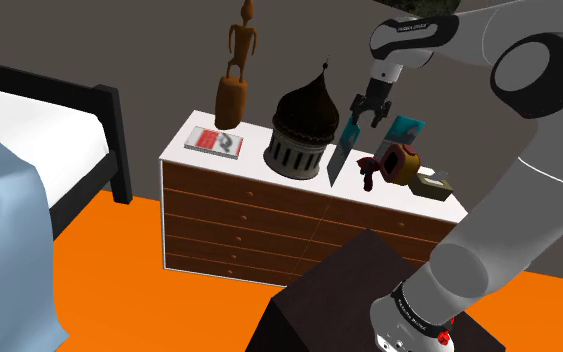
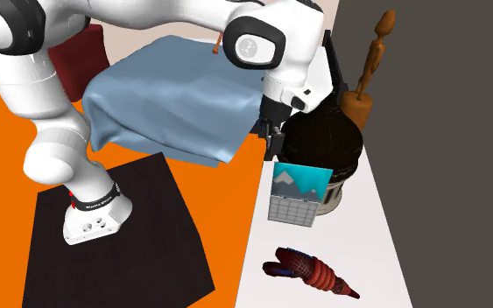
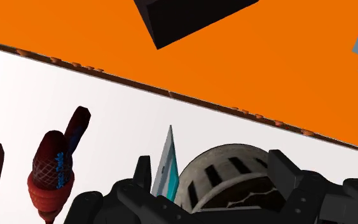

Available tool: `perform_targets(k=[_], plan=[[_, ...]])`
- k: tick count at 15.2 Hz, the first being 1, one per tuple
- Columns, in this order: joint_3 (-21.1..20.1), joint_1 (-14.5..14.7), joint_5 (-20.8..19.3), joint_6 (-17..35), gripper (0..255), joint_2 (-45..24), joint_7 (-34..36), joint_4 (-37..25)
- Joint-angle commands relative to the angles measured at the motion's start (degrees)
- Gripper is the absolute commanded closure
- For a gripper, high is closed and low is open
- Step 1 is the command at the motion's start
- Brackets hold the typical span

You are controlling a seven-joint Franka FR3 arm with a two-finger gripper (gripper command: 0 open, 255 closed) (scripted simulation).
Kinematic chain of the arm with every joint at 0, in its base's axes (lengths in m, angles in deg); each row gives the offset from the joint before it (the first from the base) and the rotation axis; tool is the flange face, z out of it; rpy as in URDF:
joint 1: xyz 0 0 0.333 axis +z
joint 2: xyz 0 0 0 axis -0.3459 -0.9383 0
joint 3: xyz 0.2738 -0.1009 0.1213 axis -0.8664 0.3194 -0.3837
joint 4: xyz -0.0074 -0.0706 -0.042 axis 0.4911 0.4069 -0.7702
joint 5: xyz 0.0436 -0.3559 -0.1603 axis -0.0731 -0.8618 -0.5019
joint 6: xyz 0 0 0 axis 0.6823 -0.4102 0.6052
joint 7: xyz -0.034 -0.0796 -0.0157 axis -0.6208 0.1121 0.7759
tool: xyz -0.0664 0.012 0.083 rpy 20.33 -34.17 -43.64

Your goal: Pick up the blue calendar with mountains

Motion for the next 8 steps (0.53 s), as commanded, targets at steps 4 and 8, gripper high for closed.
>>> perform_targets(k=[4,8], plan=[[1.10,-1.74,1.78,0.50,0,-4.81,-0.44,-3.44],[1.04,-1.75,2.02,3.39,0,-5.42,-0.63,-1.12]])
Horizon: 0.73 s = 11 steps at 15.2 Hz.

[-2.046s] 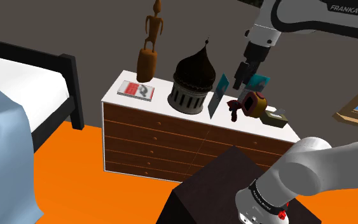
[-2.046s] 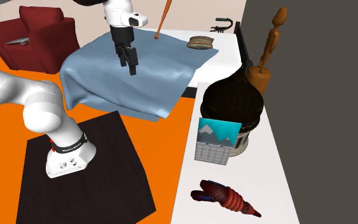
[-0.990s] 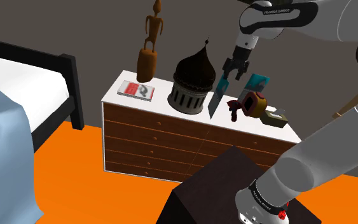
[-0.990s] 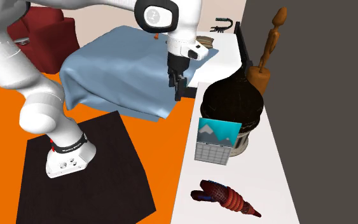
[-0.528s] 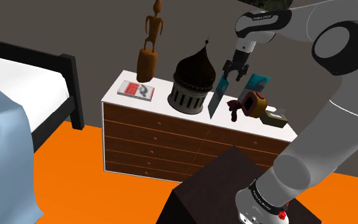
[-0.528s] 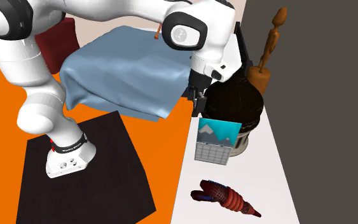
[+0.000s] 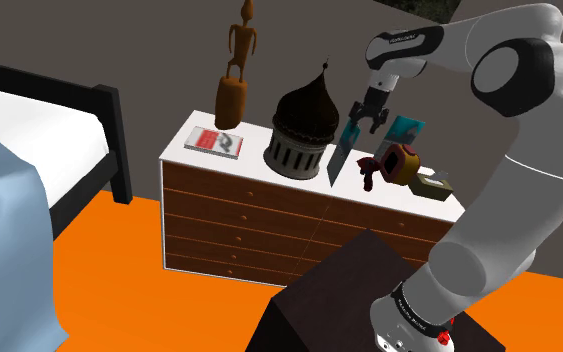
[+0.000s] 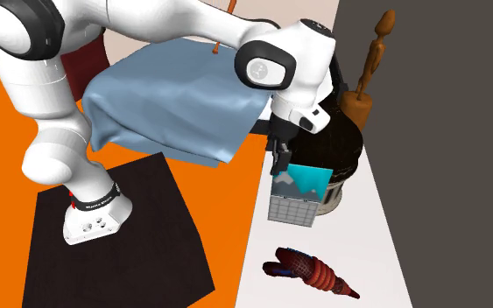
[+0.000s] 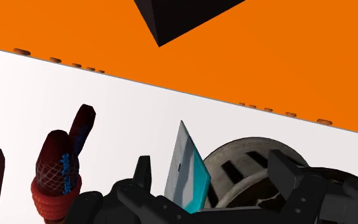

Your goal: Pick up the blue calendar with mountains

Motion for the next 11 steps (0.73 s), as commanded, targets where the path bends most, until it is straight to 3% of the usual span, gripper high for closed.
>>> perform_targets(k=[1,3,4,11], plan=[[-0.02,-0.07,0.22,1.93,0,-0.58,-0.22,1.36],[-0.02,-0.07,0.22,1.93,0,-0.58,-0.22,1.37],[-0.04,-0.03,0.22,2.02,255,-0.55,-0.18,1.48],[-0.04,-0.05,0.24,2.03,255,-0.62,-0.20,1.43]])
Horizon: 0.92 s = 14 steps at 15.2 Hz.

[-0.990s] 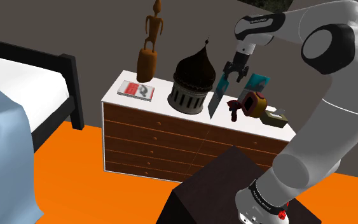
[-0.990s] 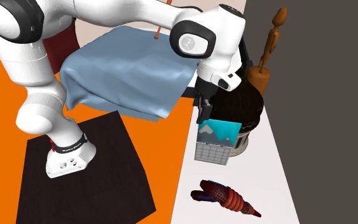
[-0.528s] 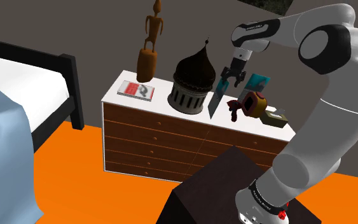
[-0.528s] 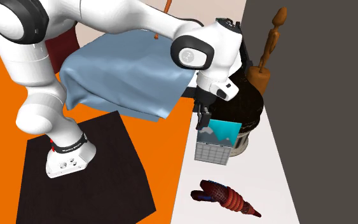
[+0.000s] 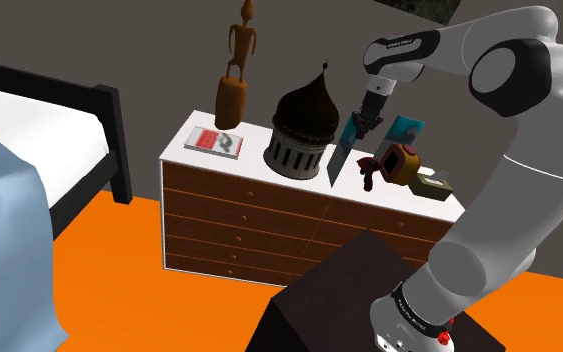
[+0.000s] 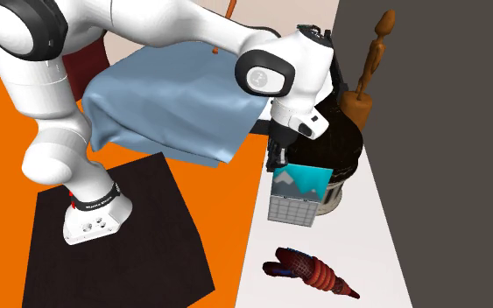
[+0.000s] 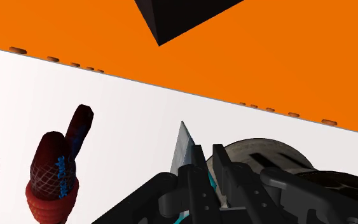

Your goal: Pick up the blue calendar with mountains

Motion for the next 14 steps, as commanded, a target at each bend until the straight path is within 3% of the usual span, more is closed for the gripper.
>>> perform_targets(k=[1,14], plan=[[-0.01,0.01,0.01,0.01,255,-0.02,-0.01,0.02],[0.20,-0.06,-0.61,-8.88,255,1.47,0.46,-7.48]])
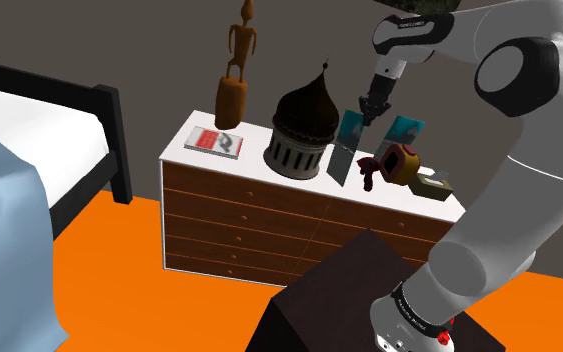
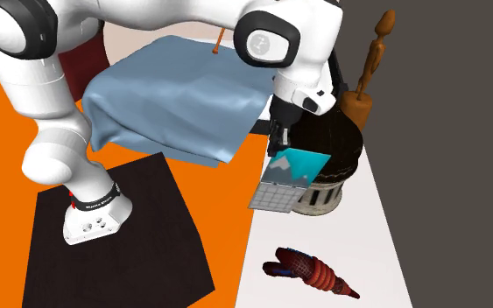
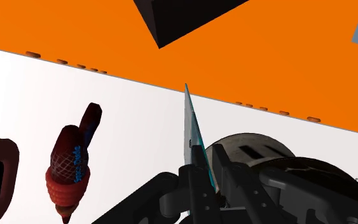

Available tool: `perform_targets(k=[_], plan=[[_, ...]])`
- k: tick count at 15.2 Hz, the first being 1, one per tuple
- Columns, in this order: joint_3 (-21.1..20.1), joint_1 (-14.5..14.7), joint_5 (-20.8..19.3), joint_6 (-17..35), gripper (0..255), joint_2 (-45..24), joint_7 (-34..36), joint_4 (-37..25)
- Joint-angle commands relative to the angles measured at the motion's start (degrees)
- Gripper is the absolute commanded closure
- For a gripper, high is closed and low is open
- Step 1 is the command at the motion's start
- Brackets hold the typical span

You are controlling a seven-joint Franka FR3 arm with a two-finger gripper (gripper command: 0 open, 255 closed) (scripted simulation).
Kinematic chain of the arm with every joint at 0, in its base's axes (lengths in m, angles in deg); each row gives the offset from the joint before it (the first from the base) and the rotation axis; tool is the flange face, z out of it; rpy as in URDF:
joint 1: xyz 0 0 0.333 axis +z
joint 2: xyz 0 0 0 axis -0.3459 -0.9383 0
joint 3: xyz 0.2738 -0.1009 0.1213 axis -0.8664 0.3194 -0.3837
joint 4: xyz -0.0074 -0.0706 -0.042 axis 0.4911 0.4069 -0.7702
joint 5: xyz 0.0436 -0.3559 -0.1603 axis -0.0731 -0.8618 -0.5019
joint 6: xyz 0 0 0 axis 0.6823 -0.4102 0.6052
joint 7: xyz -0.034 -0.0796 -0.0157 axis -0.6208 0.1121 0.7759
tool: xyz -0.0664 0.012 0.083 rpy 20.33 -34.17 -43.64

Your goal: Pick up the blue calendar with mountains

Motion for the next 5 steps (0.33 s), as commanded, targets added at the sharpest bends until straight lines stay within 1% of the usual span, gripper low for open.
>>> perform_targets(k=[1,3,5], plan=[[0.05,-0.08,-0.01,-1.51,255,-0.02,-0.02,-1.54],[0.08,-0.13,-0.03,-3.04,255,0.01,0.01,-3.04],[0.08,-0.13,-0.04,-3.15,255,0.01,0.01,-3.15]])
